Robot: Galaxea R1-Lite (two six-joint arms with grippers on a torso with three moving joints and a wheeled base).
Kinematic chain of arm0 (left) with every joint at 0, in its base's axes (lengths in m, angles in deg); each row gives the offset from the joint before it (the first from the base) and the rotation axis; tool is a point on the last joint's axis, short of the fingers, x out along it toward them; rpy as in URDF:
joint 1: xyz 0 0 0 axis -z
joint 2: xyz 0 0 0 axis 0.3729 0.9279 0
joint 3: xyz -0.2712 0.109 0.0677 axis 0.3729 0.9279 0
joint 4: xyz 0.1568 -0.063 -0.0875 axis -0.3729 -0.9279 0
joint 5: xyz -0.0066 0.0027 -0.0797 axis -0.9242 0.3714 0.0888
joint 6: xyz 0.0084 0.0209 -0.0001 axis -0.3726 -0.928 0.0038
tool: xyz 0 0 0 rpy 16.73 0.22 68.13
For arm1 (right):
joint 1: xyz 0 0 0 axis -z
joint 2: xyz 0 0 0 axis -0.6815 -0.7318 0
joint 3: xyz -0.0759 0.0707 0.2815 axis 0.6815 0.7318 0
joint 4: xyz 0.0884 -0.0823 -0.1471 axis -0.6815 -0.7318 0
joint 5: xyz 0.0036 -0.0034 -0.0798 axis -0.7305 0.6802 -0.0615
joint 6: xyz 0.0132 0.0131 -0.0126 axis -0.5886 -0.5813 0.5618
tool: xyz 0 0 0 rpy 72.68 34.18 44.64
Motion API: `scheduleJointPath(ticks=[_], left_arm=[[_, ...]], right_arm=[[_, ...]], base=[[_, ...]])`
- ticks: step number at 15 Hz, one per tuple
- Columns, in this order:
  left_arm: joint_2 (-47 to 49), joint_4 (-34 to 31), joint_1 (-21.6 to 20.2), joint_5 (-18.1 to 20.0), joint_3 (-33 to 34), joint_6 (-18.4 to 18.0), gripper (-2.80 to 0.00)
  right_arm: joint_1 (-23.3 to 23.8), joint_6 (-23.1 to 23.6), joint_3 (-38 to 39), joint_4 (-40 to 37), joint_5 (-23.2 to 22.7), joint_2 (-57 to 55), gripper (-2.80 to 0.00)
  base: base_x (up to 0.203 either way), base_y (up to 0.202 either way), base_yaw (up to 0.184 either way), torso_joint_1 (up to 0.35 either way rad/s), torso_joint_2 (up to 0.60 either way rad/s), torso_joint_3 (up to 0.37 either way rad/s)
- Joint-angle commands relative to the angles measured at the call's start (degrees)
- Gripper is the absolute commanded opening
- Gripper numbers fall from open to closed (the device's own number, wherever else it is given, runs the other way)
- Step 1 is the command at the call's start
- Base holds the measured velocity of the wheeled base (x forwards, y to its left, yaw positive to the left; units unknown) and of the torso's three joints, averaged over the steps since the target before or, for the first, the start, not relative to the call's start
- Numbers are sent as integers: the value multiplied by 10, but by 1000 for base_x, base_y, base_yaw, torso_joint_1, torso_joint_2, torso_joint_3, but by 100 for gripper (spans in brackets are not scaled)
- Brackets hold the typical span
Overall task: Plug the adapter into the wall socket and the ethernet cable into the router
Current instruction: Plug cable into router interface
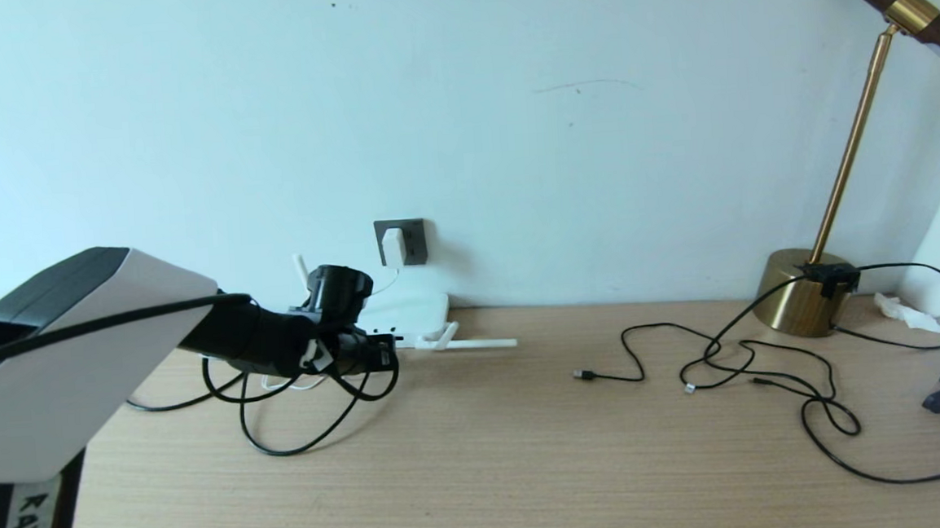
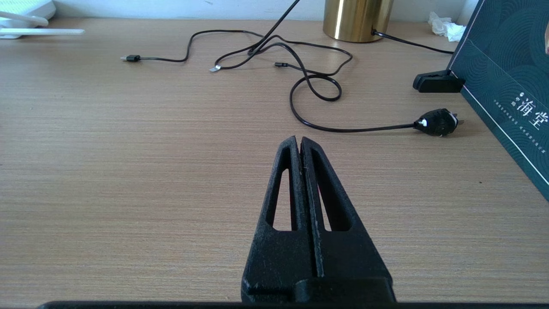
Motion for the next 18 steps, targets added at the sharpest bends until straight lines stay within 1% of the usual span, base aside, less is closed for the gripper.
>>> scheduleJointPath(ticks=[1,7,18], left_arm=[[2,1,0,-1,0,1,-280],[0,1,-7,-1,0,1,-280],[7,-1,-7,0,-9,0,-280]], right_arm=[[0,0,0,0,0,0,-280],[0,0,0,0,0,-1,-280],[0,0,0,0,0,-1,-280]], base=[[0,0,0,0,0,0],[0,0,0,0,0,0],[0,0,0,0,0,0]])
